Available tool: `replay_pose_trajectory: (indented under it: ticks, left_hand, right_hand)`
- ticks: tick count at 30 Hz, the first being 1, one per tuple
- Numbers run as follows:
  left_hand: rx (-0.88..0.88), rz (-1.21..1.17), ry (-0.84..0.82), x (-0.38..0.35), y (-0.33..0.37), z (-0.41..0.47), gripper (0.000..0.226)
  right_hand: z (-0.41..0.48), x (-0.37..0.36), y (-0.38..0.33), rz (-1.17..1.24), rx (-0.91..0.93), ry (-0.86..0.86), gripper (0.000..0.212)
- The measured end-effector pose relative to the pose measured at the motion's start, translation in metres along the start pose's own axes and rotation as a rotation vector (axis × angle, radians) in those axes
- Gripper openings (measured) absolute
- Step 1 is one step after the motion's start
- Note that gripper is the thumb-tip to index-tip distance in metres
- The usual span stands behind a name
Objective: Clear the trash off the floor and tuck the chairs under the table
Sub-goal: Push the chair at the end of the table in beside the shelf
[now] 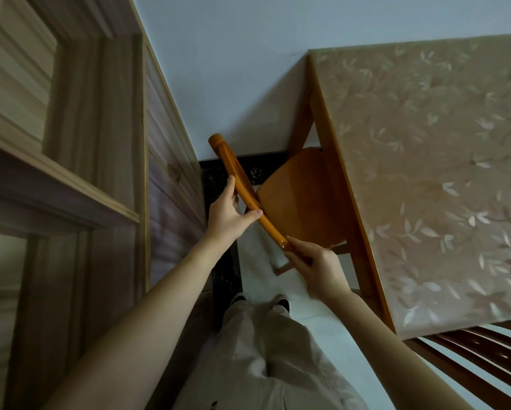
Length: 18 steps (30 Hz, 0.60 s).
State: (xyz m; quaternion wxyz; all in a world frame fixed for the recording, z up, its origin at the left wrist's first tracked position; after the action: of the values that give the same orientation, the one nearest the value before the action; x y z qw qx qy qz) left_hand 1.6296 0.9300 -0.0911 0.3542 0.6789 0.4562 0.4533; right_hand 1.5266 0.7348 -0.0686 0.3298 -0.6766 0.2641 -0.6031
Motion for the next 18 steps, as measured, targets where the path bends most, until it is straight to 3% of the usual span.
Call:
replay_pose_trajectory:
  ticks: [18]
  left_hand:
    - [-0.027, 0.079, -0.106, 0.023, 0.031, 0.077, 0.104]
  right_hand:
    - [0.06, -0.011, -0.008, 0.022, -0.075, 0.143, 0.039]
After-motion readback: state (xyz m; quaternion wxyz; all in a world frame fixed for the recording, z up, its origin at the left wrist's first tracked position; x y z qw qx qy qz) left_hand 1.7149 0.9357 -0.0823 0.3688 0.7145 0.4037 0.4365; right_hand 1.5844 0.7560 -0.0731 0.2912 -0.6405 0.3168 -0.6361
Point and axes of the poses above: each hand's wrist, its own z-axis towards the middle knuckle, its own x-axis out of the back of the hand, y = z × x, the point moved 7 cm from there along z, towards the middle knuckle, and after that the axes turned 3 degrees about z, right-handed, at the moved point
